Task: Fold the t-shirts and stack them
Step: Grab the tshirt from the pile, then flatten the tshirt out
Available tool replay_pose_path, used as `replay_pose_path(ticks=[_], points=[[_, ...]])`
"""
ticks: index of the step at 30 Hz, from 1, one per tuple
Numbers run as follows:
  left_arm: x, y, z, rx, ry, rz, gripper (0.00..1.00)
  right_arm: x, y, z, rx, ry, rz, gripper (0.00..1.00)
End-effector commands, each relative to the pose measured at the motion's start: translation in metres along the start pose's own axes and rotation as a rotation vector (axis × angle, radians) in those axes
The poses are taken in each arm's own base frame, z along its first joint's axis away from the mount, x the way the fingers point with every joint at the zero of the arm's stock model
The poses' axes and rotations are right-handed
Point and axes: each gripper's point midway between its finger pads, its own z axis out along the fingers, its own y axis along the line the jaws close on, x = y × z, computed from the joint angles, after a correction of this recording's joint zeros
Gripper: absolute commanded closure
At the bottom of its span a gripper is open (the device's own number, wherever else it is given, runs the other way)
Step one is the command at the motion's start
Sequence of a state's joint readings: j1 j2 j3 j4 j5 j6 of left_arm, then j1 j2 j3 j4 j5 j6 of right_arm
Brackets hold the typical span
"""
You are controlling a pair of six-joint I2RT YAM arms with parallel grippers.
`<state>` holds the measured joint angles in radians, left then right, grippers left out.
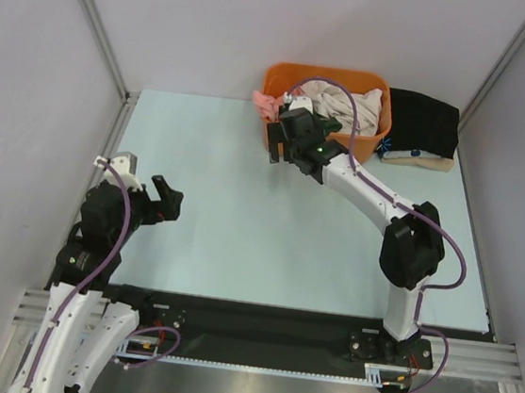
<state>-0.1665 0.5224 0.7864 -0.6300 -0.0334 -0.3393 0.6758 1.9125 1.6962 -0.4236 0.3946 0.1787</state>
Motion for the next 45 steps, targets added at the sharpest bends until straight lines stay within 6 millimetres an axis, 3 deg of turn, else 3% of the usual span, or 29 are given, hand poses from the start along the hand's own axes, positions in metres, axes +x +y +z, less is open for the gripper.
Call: replay_pose_path(ticks=[1,3,4,8,11,16,19,23,24,27,28,30,31,33,34,35,36,37,39,40,41,43,45], points=[[-0.005,0.002,0.002,-0.007,-0.023,-0.004,0.00,-0.025,-0.024,0.014,0.108,-0.066,0.042,0.00],[-0.006,0.002,0.002,-0.006,-0.026,-0.003,0.00,-0.029,-0.035,0.022,0.161,-0.070,0.050,0.00],[-0.006,0.002,0.002,-0.004,-0.026,-0.004,0.00,-0.020,-0.038,0.032,0.186,-0.040,0.036,0.00],[-0.006,0.002,0.002,-0.003,-0.028,-0.006,0.00,-0.018,-0.048,0.049,0.244,-0.020,0.016,0.01],[-0.006,0.002,0.002,-0.002,-0.029,-0.006,0.00,-0.019,-0.054,0.060,0.253,-0.021,0.025,0.07],[-0.007,0.002,0.001,-0.003,-0.032,-0.007,0.00,-0.028,-0.061,0.066,0.234,-0.045,0.051,0.42],[-0.007,0.003,0.002,-0.004,-0.033,-0.007,0.00,-0.042,-0.052,0.058,0.177,-0.060,0.026,0.66],[-0.007,0.005,0.001,-0.011,-0.035,-0.009,0.00,-0.074,-0.044,0.028,0.129,-0.103,0.019,1.00],[-0.007,0.005,0.002,-0.011,-0.034,-0.011,0.00,-0.093,-0.043,0.014,0.113,-0.141,0.029,1.00],[-0.008,0.005,0.001,-0.010,-0.040,-0.011,0.00,-0.125,-0.043,-0.011,0.076,-0.203,0.022,1.00],[-0.009,0.005,0.001,-0.011,-0.043,-0.012,0.00,-0.156,-0.045,-0.030,0.064,-0.274,0.035,1.00],[-0.009,0.006,0.001,-0.013,-0.046,-0.013,0.00,-0.193,-0.048,-0.054,0.062,-0.364,0.020,1.00],[-0.010,0.006,0.000,-0.015,-0.048,-0.014,0.00,-0.231,-0.053,-0.082,0.064,-0.468,-0.007,1.00],[-0.010,0.008,0.000,-0.021,-0.050,-0.013,0.00,-0.279,-0.048,-0.128,0.038,-0.641,-0.025,1.00],[-0.010,0.007,0.000,-0.020,-0.053,-0.015,0.00,-0.307,-0.051,-0.172,0.046,-0.758,-0.080,1.00],[-0.010,0.007,0.000,-0.021,-0.050,-0.015,0.00,-0.321,-0.042,-0.199,0.012,-0.840,-0.118,1.00],[-0.009,0.008,0.001,-0.023,-0.049,-0.015,0.00,-0.347,-0.038,-0.241,0.006,-0.993,-0.127,1.00],[-0.009,0.008,0.001,-0.023,-0.049,-0.015,0.00,-0.354,-0.020,-0.279,-0.003,-1.083,-0.199,1.00],[-0.009,0.008,0.001,-0.024,-0.045,-0.015,0.00,-0.366,-0.027,-0.356,0.012,-1.271,-0.172,1.00],[-0.008,0.008,0.002,-0.027,-0.042,-0.015,0.00,-0.366,-0.027,-0.377,0.001,-1.302,-0.151,1.00],[-0.008,0.009,0.002,-0.028,-0.039,-0.015,0.00,-0.369,-0.042,-0.402,-0.003,-1.332,-0.085,1.00],[-0.008,0.009,0.003,-0.030,-0.037,-0.015,0.00,-0.363,-0.052,-0.404,0.014,-1.293,-0.066,1.00],[-0.008,0.009,0.003,-0.032,-0.038,-0.016,0.00,-0.344,-0.065,-0.400,0.068,-1.242,-0.066,1.00]])
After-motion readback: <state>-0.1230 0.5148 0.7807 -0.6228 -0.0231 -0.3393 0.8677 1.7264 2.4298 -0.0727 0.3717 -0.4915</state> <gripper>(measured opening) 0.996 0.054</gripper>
